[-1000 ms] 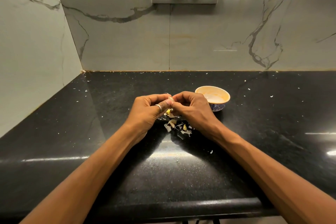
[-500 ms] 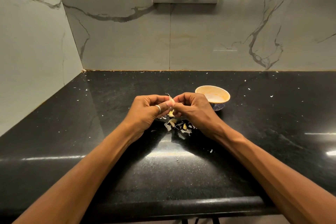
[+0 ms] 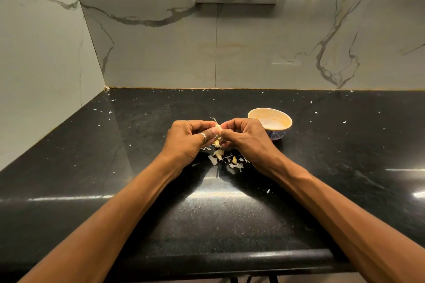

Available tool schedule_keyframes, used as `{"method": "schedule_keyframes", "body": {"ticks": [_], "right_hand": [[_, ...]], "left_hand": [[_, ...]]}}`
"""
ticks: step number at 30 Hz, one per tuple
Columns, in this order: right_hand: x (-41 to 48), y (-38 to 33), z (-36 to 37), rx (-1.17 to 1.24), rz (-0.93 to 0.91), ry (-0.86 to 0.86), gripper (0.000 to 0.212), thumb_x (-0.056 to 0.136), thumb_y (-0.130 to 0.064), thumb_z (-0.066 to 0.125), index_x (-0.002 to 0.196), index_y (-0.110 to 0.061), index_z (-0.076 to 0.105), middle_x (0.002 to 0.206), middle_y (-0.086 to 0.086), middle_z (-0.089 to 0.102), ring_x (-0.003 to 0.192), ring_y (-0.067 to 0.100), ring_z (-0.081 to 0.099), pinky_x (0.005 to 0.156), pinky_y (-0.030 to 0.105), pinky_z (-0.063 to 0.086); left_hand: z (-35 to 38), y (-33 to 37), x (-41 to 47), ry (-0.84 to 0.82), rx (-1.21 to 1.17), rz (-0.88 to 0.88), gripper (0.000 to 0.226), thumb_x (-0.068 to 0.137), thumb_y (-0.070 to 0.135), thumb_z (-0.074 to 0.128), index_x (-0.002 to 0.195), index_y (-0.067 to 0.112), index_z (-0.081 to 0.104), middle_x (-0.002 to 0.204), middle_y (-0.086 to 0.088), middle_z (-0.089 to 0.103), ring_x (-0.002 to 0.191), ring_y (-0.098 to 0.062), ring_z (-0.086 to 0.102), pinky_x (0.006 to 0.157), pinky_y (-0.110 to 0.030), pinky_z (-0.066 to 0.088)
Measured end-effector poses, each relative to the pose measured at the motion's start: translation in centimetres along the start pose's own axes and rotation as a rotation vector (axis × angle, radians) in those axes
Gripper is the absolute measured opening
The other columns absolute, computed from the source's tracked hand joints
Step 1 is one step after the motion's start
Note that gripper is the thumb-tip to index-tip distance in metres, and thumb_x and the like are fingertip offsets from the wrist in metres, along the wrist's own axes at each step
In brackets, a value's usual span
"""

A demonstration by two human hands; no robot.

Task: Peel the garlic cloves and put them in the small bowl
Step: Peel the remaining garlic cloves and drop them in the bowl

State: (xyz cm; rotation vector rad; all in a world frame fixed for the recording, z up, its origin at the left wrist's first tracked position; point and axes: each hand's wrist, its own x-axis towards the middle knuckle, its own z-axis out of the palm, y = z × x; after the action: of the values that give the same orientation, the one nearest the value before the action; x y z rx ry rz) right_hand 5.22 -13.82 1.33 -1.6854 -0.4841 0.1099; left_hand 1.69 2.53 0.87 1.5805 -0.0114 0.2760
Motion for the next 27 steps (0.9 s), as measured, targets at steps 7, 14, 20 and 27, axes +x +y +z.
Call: {"method": "schedule_keyframes", "body": {"ticks": [7, 14, 20, 27], "right_hand": [[0.09, 0.12, 0.07, -0.05, -0.024, 0.024, 0.013, 0.093, -0.007, 0.068, 0.101, 0.003, 0.07, 0.085, 0.017, 0.074, 0.073, 0.019, 0.068, 0.079, 0.041, 0.061], [0.0, 0.11, 0.28, -0.125, -0.086, -0.003, 0.02, 0.092, -0.018, 0.072, 0.101, 0.0, 0.071, 0.09, 0.022, 0.074, 0.074, 0.022, 0.069, 0.077, 0.042, 0.062], [-0.07, 0.17, 0.31, -0.212, -0.117, -0.002, 0.012, 0.092, -0.013, 0.072, 0.099, -0.003, 0.07, 0.084, 0.015, 0.075, 0.072, 0.024, 0.072, 0.077, 0.048, 0.062], [-0.13, 0.36, 0.48, -0.315, -0.16, 0.022, 0.01, 0.09, -0.017, 0.073, 0.096, -0.009, 0.07, 0.078, 0.006, 0.075, 0.068, 0.017, 0.074, 0.073, 0.047, 0.062]], "left_hand": [[0.04, 0.13, -0.29, 0.026, 0.088, 0.019, 0.016, 0.086, 0.005, 0.076, 0.094, 0.018, 0.079, 0.089, -0.005, 0.078, 0.091, -0.022, 0.075, 0.087, -0.036, 0.06], [-0.09, 0.15, -0.38, 0.09, 0.165, 0.031, 0.009, 0.078, 0.012, 0.079, 0.081, 0.02, 0.08, 0.078, -0.005, 0.076, 0.079, -0.022, 0.075, 0.082, -0.043, 0.062], [-0.02, 0.45, -0.45, 0.088, 0.147, -0.011, 0.007, 0.078, 0.008, 0.078, 0.082, 0.014, 0.078, 0.082, -0.016, 0.075, 0.086, -0.037, 0.074, 0.082, -0.053, 0.061], [0.0, 0.58, -0.32, 0.062, 0.135, -0.047, 0.015, 0.065, 0.019, 0.076, 0.079, 0.014, 0.077, 0.082, -0.018, 0.074, 0.078, -0.028, 0.071, 0.083, -0.053, 0.06]]}}
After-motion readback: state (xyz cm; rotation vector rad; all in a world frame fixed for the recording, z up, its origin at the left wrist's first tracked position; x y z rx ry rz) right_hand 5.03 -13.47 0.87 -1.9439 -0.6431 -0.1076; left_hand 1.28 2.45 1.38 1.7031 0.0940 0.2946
